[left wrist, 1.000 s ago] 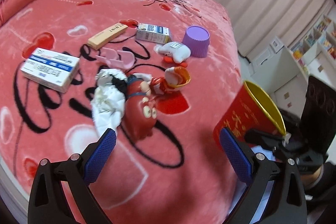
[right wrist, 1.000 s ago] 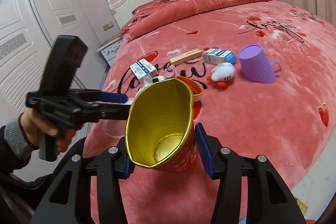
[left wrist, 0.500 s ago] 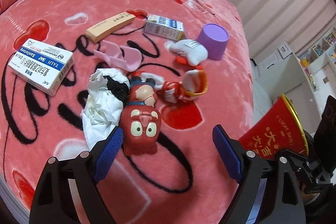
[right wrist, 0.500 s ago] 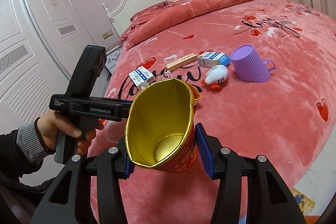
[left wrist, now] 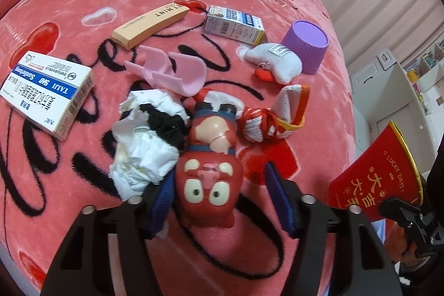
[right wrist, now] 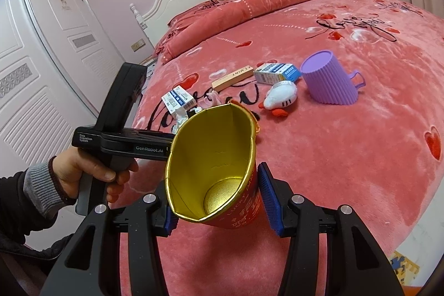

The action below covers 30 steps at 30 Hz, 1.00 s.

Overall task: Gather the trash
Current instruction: 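Grasp the red toy figure with the left gripper while the right holds the cup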

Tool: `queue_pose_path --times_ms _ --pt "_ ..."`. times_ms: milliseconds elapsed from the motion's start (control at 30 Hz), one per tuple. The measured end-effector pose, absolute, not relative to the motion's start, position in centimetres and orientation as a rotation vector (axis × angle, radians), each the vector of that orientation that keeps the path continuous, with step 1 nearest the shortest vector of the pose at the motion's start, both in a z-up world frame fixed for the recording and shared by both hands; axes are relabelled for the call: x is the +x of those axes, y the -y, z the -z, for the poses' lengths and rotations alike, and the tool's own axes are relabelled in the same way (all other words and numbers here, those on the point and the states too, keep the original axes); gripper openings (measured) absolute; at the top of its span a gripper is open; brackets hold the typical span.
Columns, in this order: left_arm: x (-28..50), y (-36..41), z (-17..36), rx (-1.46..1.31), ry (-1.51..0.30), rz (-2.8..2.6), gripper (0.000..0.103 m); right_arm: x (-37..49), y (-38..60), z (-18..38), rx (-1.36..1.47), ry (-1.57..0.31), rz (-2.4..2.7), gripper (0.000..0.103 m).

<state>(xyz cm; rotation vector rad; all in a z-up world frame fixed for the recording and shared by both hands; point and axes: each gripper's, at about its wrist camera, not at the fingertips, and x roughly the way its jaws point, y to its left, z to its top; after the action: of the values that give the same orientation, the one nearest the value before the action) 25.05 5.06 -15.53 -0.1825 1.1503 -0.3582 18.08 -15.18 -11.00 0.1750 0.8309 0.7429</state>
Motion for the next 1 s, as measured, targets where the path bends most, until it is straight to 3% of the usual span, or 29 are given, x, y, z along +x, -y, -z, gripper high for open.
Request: queue_pose_path --times_ms 67,467,1000 --pt "25.0 -5.4 15.6 -0.159 -1.151 0.348 0.044 18.4 14.8 11.4 0.167 -0.836 -0.749 0.050" --pt "20.3 -4.7 13.1 -0.083 -1.106 0.390 0.041 17.5 13.9 11.3 0.138 -0.848 -0.761 0.049" --pt "9.6 -2.0 8.5 -0.032 -1.017 0.448 0.041 8.1 14.1 7.9 0.113 -0.825 -0.806 0.049"
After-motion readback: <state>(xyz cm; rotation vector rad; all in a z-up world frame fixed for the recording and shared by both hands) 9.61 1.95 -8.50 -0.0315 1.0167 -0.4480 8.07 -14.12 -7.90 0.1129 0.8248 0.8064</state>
